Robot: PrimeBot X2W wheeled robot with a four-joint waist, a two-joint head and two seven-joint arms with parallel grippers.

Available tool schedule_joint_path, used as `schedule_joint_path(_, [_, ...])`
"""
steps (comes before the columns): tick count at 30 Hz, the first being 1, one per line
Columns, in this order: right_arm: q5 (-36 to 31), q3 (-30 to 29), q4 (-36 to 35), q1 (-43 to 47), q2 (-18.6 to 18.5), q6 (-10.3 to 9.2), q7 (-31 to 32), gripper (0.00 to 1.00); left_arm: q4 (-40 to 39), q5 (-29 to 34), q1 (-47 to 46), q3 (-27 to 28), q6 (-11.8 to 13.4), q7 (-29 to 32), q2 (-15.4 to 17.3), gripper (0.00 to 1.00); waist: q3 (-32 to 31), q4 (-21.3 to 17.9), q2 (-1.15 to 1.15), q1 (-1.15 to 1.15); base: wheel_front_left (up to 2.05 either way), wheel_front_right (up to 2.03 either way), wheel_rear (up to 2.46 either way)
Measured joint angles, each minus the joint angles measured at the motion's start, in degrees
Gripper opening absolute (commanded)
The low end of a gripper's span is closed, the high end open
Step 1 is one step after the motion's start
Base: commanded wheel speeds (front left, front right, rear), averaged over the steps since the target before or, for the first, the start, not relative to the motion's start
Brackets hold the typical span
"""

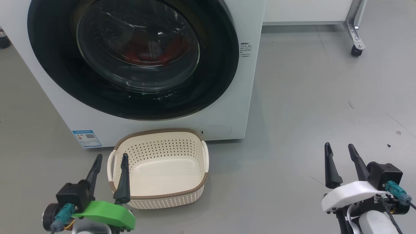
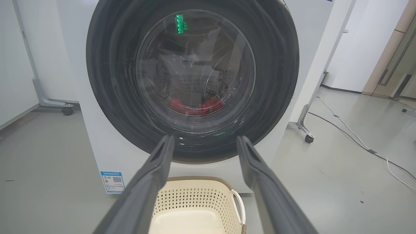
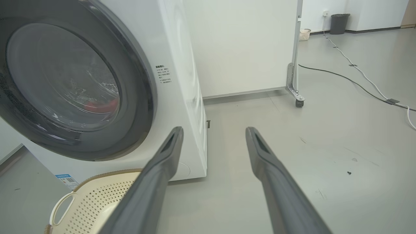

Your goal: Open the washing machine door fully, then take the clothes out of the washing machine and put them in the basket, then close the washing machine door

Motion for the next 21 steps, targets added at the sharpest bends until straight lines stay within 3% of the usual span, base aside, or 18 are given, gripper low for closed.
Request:
schedule_joint_path(12, [-9.36,0.36,0.10,-0.32,-0.07,-0.01,-2.01,1.00,0.33,7.75,0.00,-1.09,1.05,-2.18,-0.19,1.00,0.15,0.07,0.00,0.00,0.00,0.00,0.00])
schedule_joint_path(21, [-9.60,-1.01,0.40,-0.71,0.45,-0.45,-2.02,1.00,2.26,7.90,0.01,-0.87,1.56,-2.18,-0.60,1.00,0.23,0.12,0.00,0.00,0.00,0.00,0.00])
